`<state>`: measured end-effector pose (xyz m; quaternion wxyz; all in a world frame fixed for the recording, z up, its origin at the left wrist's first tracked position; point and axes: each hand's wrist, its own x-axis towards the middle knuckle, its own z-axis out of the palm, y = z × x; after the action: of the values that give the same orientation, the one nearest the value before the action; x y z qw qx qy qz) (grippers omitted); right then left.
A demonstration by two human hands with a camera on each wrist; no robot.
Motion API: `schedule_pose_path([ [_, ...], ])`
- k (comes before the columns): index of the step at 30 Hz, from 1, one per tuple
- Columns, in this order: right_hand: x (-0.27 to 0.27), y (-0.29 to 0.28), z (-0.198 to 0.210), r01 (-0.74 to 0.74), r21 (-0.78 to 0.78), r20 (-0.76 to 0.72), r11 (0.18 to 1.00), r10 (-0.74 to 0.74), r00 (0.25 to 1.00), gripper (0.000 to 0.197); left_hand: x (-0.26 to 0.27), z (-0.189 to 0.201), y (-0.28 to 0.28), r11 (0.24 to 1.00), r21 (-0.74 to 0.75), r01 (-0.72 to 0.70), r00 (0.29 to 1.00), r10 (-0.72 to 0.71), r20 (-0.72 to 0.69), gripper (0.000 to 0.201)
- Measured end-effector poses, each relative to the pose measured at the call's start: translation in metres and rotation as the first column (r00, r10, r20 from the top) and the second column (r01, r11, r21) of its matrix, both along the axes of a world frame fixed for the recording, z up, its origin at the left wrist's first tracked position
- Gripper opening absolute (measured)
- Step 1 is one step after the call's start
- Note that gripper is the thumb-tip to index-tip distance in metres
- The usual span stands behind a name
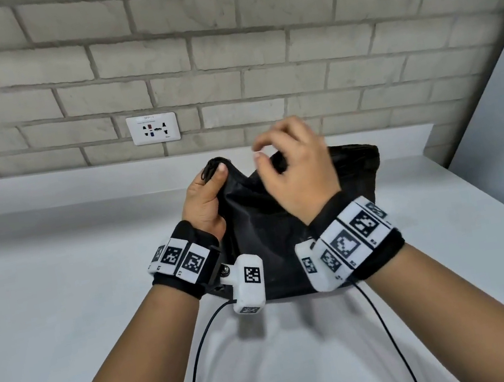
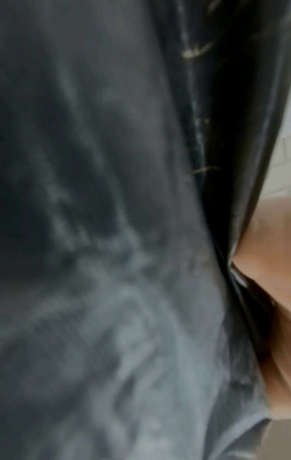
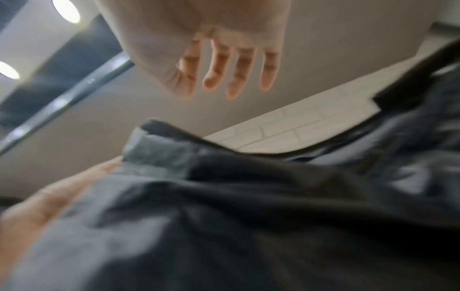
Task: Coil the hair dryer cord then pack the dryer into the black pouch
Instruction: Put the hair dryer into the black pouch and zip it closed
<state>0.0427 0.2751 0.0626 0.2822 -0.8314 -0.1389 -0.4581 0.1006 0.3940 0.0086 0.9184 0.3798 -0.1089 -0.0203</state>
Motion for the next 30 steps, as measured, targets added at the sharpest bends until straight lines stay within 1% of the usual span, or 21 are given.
schedule_pose_path([
  [1,0.002,0.009,0.005,-0.081,-0.015,-0.064,0.997,0.080,0.995,0.021,0.000,-0.001,0.000,1.000,0.000,0.015,1.000,-0.015,0.011,0.003],
  [3,0.006,0.023,0.013,-0.169,-0.071,-0.231,0.983,0.148,0.962,0.028,0.001,-0.005,0.001,0.998,0.033,0.062,0.997,-0.063,0.038,0.012],
  [4,0.009,0.027,0.017,-0.193,-0.112,-0.313,0.975,0.150,0.938,0.030,0.001,-0.004,0.001,0.996,0.044,0.080,0.995,-0.082,0.055,0.012],
  [6,0.015,0.033,0.024,-0.211,-0.229,-0.447,0.950,0.090,0.890,0.031,-0.001,-0.002,0.001,0.993,0.083,0.078,0.994,-0.084,0.072,0.005],
  [7,0.017,0.035,0.028,-0.216,-0.287,-0.493,0.933,0.049,0.869,0.029,-0.001,-0.002,0.000,0.993,0.108,0.055,0.996,-0.062,0.063,0.013],
  [8,0.019,0.036,0.030,-0.220,-0.325,-0.517,0.920,0.022,0.856,0.026,-0.001,-0.002,0.000,0.991,0.124,0.046,0.996,-0.054,0.065,0.017],
  [10,0.021,0.038,0.033,-0.215,-0.385,-0.513,0.898,-0.015,0.858,0.022,0.000,-0.003,-0.001,0.989,0.144,0.029,0.997,-0.038,0.060,0.021],
  [12,0.021,0.039,0.029,-0.170,-0.476,-0.459,0.863,-0.079,0.885,0.025,0.003,-0.005,-0.002,0.986,0.168,0.005,0.999,-0.011,0.033,0.027],
  [14,0.021,0.039,0.021,-0.140,-0.519,-0.402,0.843,-0.095,0.911,0.028,0.002,-0.004,-0.004,0.980,0.197,-0.011,1.000,0.007,0.023,0.025],
  [16,0.020,0.038,0.015,-0.133,-0.472,-0.350,0.871,-0.047,0.936,0.026,-0.001,-0.002,-0.007,0.976,0.215,-0.012,0.999,0.004,0.038,0.022],
  [19,0.020,0.034,0.015,-0.098,-0.366,-0.285,0.926,-0.011,0.958,0.023,-0.004,0.000,-0.010,0.975,0.219,-0.032,0.999,0.023,0.044,0.023],
  [21,0.019,0.030,0.017,-0.093,-0.224,-0.270,0.970,0.030,0.962,0.021,-0.005,0.001,-0.011,0.988,0.152,-0.014,0.999,0.008,0.042,0.025],
  [22,0.019,0.028,0.018,-0.098,-0.123,-0.265,0.988,0.062,0.962,0.019,-0.004,0.001,-0.011,0.995,0.096,-0.001,0.999,-0.003,0.042,0.017],
  [23,0.019,0.025,0.018,-0.096,-0.025,-0.264,0.995,0.086,0.961,0.016,-0.005,0.002,-0.010,0.999,0.049,0.012,0.999,-0.014,0.047,0.004],
  [24,0.019,0.023,0.016,-0.085,0.054,-0.265,0.995,0.096,0.959,0.014,-0.004,0.001,-0.010,1.000,0.018,0.011,0.999,-0.012,0.045,0.014],
  [26,0.021,0.017,0.010,-0.051,0.135,-0.261,0.990,0.085,0.962,0.012,0.000,-0.003,-0.010,0.999,0.016,0.030,0.998,-0.031,0.056,0.035],
  [28,0.022,0.010,0.003,-0.014,0.171,-0.265,0.985,0.060,0.962,0.011,0.002,-0.005,-0.009,0.999,0.021,0.028,0.997,-0.030,0.070,0.044],
  [30,0.020,0.003,-0.004,0.006,0.199,-0.267,0.980,0.048,0.962,0.011,0.002,-0.005,-0.010,0.999,0.033,0.043,0.996,-0.046,0.075,0.046],
])
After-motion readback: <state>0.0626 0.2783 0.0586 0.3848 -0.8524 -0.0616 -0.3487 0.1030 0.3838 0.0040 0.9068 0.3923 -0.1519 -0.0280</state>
